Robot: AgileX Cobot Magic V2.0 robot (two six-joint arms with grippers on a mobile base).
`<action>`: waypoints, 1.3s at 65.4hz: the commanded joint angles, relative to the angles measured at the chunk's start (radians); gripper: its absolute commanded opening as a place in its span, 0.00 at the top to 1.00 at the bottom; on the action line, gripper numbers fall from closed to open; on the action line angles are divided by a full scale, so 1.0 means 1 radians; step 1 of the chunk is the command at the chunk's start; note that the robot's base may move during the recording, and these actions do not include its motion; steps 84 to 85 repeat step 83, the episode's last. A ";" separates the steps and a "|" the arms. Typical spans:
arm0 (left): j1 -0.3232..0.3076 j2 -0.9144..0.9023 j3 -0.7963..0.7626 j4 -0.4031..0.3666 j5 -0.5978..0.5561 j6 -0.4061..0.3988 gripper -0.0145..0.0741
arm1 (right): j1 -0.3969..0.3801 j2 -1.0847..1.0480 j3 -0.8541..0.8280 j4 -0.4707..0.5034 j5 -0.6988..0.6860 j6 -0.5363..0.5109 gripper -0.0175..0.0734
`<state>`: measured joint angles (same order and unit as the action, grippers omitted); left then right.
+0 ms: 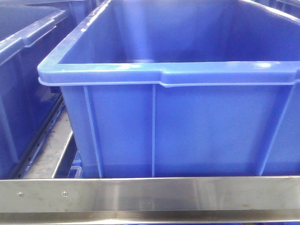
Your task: Place yellow foam block on left shelf second layer
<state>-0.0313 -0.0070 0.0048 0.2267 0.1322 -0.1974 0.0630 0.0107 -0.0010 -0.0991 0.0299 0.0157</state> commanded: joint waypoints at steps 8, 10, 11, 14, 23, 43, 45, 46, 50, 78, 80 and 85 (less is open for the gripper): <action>-0.001 -0.014 0.026 -0.003 -0.085 -0.004 0.68 | -0.009 -0.042 0.010 0.016 -0.036 -0.003 0.75; -0.001 -0.014 0.026 -0.003 -0.085 -0.004 0.68 | -0.009 -0.040 0.010 0.017 -0.030 -0.003 0.75; -0.001 -0.014 0.026 -0.003 -0.085 -0.004 0.68 | -0.009 -0.040 0.010 0.017 -0.030 -0.003 0.75; -0.001 -0.014 0.026 -0.003 -0.085 -0.004 0.68 | -0.009 -0.040 0.010 0.017 -0.030 -0.003 0.75; -0.001 -0.014 0.026 -0.003 -0.085 -0.004 0.68 | -0.009 -0.040 0.010 0.017 -0.030 -0.003 0.75; -0.001 -0.014 0.026 -0.003 -0.085 -0.004 0.68 | -0.009 -0.040 0.010 0.017 -0.030 -0.003 0.75; -0.001 -0.014 0.026 -0.003 -0.085 -0.004 0.68 | -0.009 -0.040 0.010 0.017 -0.030 -0.003 0.75; -0.001 -0.014 0.026 -0.003 -0.085 -0.004 0.68 | -0.009 -0.040 0.010 0.017 -0.030 -0.003 0.75; -0.001 -0.014 0.026 -0.003 -0.085 -0.004 0.68 | -0.009 -0.040 0.010 0.017 -0.030 -0.003 0.75; -0.001 -0.014 0.026 -0.003 -0.085 -0.004 0.68 | -0.009 -0.040 0.010 0.017 -0.030 -0.003 0.75; -0.001 -0.014 0.026 -0.003 -0.085 -0.004 0.68 | -0.009 -0.040 0.010 0.017 -0.030 -0.003 0.75; -0.001 -0.014 0.026 -0.003 -0.085 -0.004 0.68 | -0.009 -0.040 0.010 0.017 -0.030 -0.003 0.75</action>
